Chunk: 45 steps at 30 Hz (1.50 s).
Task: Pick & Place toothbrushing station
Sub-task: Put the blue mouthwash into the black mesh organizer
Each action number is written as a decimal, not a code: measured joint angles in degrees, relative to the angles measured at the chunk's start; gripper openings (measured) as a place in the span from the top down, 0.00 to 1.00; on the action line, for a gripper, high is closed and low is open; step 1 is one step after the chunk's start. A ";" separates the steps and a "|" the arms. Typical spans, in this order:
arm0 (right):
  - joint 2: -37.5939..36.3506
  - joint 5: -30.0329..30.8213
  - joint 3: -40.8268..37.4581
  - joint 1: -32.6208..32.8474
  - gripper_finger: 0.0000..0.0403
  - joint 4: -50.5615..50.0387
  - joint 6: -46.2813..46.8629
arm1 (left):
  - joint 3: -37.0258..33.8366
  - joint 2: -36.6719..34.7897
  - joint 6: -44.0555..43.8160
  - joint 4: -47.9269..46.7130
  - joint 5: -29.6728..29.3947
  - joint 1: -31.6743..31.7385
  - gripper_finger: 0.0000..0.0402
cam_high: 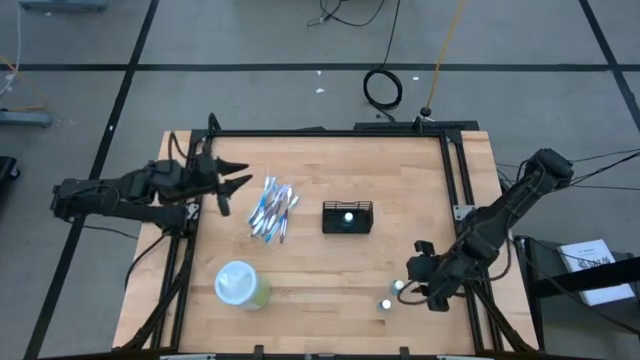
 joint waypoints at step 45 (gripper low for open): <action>0.80 1.57 -7.92 -4.94 0.59 15.90 -11.69 | -13.84 -9.07 -6.16 3.21 -1.63 -0.70 0.63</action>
